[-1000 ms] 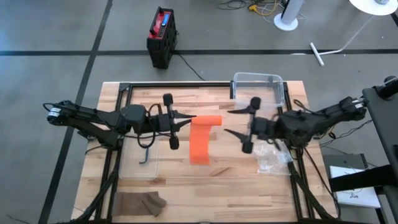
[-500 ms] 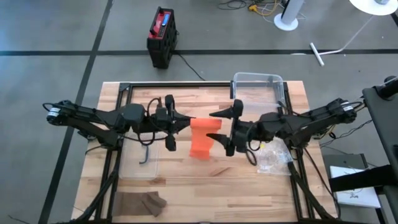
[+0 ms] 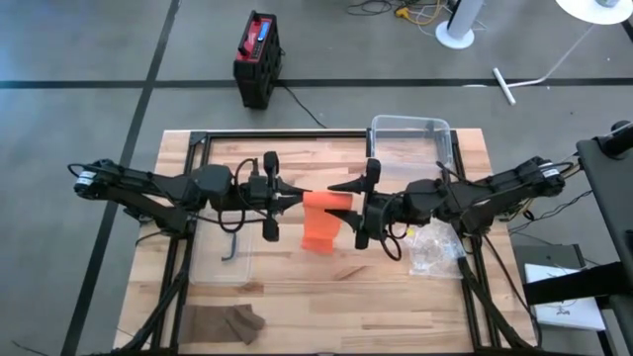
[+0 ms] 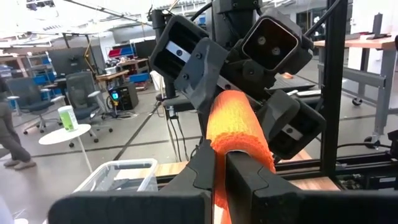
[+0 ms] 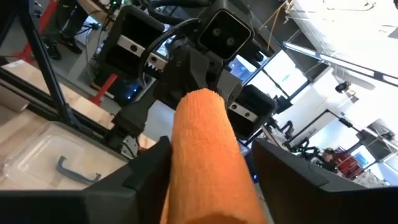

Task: Roll bandage
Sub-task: Roll the orange bandage

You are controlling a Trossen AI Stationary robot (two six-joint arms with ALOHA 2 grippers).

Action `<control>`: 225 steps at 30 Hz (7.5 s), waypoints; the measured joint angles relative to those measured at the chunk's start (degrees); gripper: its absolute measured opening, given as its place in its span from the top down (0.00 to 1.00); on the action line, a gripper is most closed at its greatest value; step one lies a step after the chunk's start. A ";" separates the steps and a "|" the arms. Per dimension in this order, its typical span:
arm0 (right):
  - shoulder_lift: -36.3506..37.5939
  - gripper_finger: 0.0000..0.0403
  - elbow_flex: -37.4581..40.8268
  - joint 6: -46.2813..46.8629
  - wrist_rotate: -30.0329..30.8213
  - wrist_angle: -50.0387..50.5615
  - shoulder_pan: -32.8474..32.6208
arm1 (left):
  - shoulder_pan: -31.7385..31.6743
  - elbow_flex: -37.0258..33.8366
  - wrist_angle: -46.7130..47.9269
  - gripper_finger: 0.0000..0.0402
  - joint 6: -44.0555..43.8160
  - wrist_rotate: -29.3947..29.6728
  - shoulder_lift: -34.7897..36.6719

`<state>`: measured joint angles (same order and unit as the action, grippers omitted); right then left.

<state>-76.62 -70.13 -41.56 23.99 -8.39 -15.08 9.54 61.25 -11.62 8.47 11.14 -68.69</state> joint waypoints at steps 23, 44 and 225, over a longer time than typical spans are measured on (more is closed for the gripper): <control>3.41 0.71 0.02 5.86 -0.26 2.82 -1.36 | 0.81 0.02 5.10 0.73 13.07 1.58 4.10; 8.83 0.76 0.04 16.68 -9.45 8.63 -1.78 | 0.81 0.63 -6.91 0.95 20.77 -11.02 0.00; 4.45 0.77 -0.02 7.75 -1.90 7.88 -0.54 | -4.61 3.74 -5.35 0.96 -3.93 -15.96 -6.38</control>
<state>-72.17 -70.15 -33.82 22.09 -0.51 -15.62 4.93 64.99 -16.97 4.54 -4.82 -75.07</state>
